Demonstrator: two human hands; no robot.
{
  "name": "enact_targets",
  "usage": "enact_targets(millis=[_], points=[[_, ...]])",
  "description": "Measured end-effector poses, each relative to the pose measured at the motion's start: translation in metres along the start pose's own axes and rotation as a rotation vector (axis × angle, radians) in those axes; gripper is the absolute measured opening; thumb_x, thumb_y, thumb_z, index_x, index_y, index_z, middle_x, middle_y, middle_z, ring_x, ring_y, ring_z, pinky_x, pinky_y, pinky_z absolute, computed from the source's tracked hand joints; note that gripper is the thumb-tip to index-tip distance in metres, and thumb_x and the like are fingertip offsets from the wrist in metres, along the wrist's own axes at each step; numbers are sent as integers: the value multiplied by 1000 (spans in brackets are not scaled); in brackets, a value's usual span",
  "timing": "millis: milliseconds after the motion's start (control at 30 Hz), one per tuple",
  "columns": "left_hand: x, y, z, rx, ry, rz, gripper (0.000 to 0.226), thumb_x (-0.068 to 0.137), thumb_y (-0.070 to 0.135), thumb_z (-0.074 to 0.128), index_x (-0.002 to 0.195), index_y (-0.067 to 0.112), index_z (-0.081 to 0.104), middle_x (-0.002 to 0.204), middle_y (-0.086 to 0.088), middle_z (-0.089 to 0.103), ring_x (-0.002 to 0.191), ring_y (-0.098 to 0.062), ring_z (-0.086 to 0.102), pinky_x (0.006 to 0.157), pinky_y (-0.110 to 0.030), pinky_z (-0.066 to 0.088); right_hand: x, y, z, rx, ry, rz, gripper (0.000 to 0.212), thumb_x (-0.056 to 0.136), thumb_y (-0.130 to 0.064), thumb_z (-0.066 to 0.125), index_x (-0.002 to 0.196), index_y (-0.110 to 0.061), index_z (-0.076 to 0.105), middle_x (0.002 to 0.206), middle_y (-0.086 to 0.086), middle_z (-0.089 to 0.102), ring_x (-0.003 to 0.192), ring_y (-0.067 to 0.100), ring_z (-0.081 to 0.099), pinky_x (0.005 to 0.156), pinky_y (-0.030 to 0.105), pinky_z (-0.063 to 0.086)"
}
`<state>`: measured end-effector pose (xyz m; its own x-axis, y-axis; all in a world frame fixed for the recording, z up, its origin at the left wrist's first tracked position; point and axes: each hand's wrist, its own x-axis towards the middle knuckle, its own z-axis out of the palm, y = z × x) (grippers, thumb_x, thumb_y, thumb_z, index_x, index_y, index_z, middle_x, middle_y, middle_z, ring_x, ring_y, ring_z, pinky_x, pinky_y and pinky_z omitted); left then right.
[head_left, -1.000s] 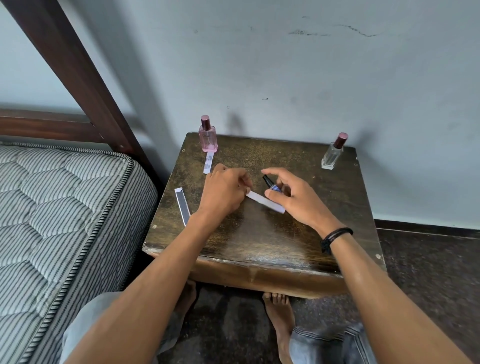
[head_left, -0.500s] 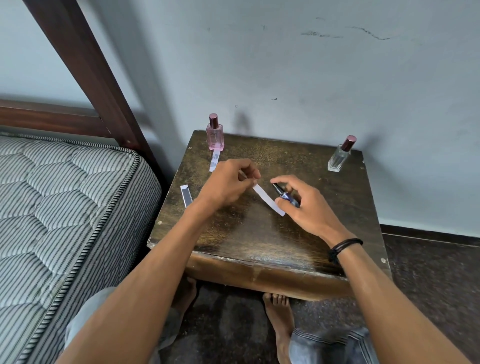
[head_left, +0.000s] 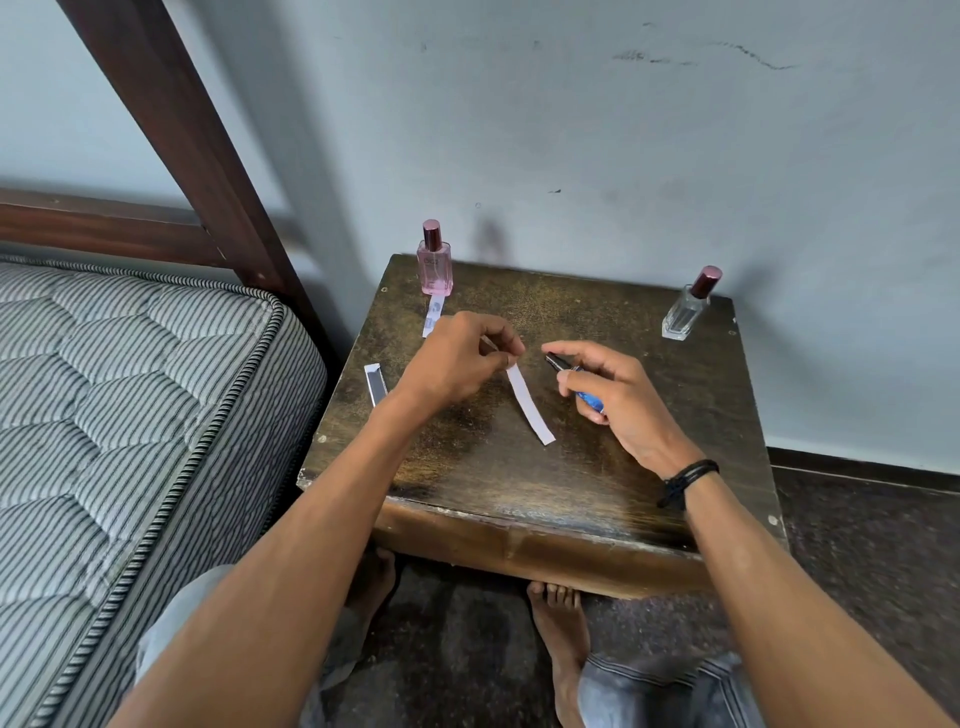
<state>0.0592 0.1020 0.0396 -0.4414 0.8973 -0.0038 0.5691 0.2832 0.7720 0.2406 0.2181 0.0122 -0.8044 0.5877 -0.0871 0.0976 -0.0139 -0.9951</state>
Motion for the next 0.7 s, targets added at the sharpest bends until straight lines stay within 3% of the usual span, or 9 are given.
enact_targets(millis=[133,200,300,367,500,600,700], points=[[0,0,0,1,1,0,12,90,8,73,90,19,76,84,10,71,74,1,66,71,-6,50,-1,2,-4,-31,-55,25,35,98,-5,62,130,-17,66,88,10,58,53,16,39,47,21,33],[0,-1,0,-3,9,-4,11,90,9,73,91,19,77,83,11,71,75,1,65,70,-5,50,-2,3,-5,-162,-65,-5,35,97,-12,66,130,-24,65,96,6,59,56,14,44,54,23,37],[0,-1,0,0,13,-2,9,90,10,74,92,18,77,86,8,72,78,-4,67,71,-8,51,-4,4,-1,-484,-42,-61,31,96,-24,70,124,-35,66,105,-5,62,83,4,59,74,17,42],[0,-1,0,-1,9,0,9,90,11,74,92,19,76,87,8,73,80,-4,68,73,-9,52,-7,4,8,-576,-5,-125,26,97,-25,67,121,-34,66,104,-13,62,95,4,60,78,11,42],[0,-2,1,4,10,7,11,88,10,75,91,21,76,83,12,71,75,2,64,71,-7,49,-9,7,26,-743,69,-254,23,97,-23,58,119,-30,64,90,-27,56,79,-1,56,65,17,41],[1,-3,2,3,16,3,11,87,10,76,90,21,77,84,10,73,77,0,66,76,-14,53,-8,8,30,-845,110,-292,24,97,-28,51,120,-29,60,93,-17,59,69,7,51,60,28,39],[1,-3,2,-5,17,-10,12,87,10,76,90,21,76,84,10,73,81,-4,67,81,-22,57,-9,7,33,-936,87,-319,41,93,-45,34,120,-26,58,102,-10,65,65,10,51,58,30,38]])
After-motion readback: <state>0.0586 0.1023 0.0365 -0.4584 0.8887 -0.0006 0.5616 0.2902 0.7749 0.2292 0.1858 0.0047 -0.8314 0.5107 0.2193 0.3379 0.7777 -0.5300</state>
